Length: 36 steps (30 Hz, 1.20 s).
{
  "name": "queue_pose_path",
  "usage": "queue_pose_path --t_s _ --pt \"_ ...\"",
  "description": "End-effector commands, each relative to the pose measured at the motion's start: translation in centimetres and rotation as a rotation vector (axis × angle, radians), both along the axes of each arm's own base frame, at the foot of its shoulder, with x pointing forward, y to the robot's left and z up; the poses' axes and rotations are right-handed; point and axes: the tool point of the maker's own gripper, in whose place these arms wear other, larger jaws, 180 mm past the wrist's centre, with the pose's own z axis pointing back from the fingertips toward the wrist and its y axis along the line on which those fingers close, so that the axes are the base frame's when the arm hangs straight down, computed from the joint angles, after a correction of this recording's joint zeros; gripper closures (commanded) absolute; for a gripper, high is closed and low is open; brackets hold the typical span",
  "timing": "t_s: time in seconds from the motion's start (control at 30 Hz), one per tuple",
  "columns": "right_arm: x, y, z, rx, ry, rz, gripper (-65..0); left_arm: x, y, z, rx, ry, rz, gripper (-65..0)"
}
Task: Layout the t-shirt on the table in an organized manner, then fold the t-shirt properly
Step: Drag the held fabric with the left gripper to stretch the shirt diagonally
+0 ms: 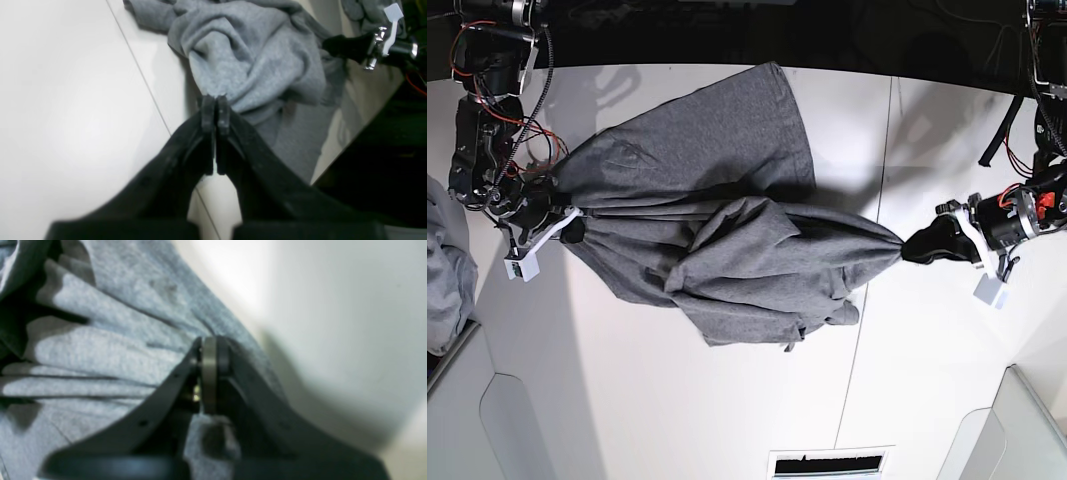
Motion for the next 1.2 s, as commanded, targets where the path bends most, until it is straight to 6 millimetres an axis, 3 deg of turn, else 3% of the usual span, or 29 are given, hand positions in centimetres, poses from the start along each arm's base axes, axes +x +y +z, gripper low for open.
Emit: queue_pose_path --t_s 0.0,0.03,0.17,0.2,0.37,0.5,0.6,0.73,0.83,0.93,1.03,1.17 --pt "-1.2 -1.3 -0.8 -0.05 0.06 0.005 0.0 0.5 0.4 1.3 -0.01 -0.041 0.003 0.0" --pt "-1.6 -1.5 -1.0 -0.054 0.067 0.004 0.0 0.1 0.6 1.0 -0.01 -0.032 0.009 -1.2" --pt "-3.7 -3.0 -2.0 -0.082 0.107 -0.002 0.0 -1.4 1.4 0.3 -0.039 0.004 0.044 -29.0" --pt "-4.1 -3.3 -2.1 -0.085 0.112 -0.004 0.0 -1.6 1.7 0.5 -0.055 0.003 0.057 -32.1" --pt "-5.1 -4.2 -1.4 -0.065 0.09 -0.026 0.0 0.0 4.1 3.5 -0.097 -0.09 0.144 -32.2" --pt "-4.2 -3.4 1.0 -0.026 0.002 -0.023 0.0 2.3 3.7 5.6 -0.089 -0.166 0.133 -32.2" --pt "-2.8 -2.6 3.8 -0.022 -0.089 -0.005 0.0 4.6 1.3 5.6 -0.02 -0.228 0.082 -32.2" --pt "-1.5 -0.7 6.5 -0.02 -0.162 0.029 0.0 6.6 -5.0 4.7 0.073 -0.29 -0.077 -32.3" --pt "-1.1 1.5 6.7 0.029 -0.181 0.027 0.0 7.7 -10.1 4.1 0.143 -0.345 -0.207 -32.3" --pt "-1.2 4.0 6.4 0.081 -0.178 0.023 0.0 8.9 -13.5 2.6 0.234 -0.358 -0.269 -32.3" --pt "-1.3 5.3 6.0 0.091 -0.17 0.025 0.0 10.5 -14.8 0.2 0.328 -0.329 -0.26 -32.3" --pt "-1.4 5.4 5.9 0.09 -0.167 0.026 0.0 12.7 -14.1 -2.4 0.396 -0.283 -0.208 -32.3"
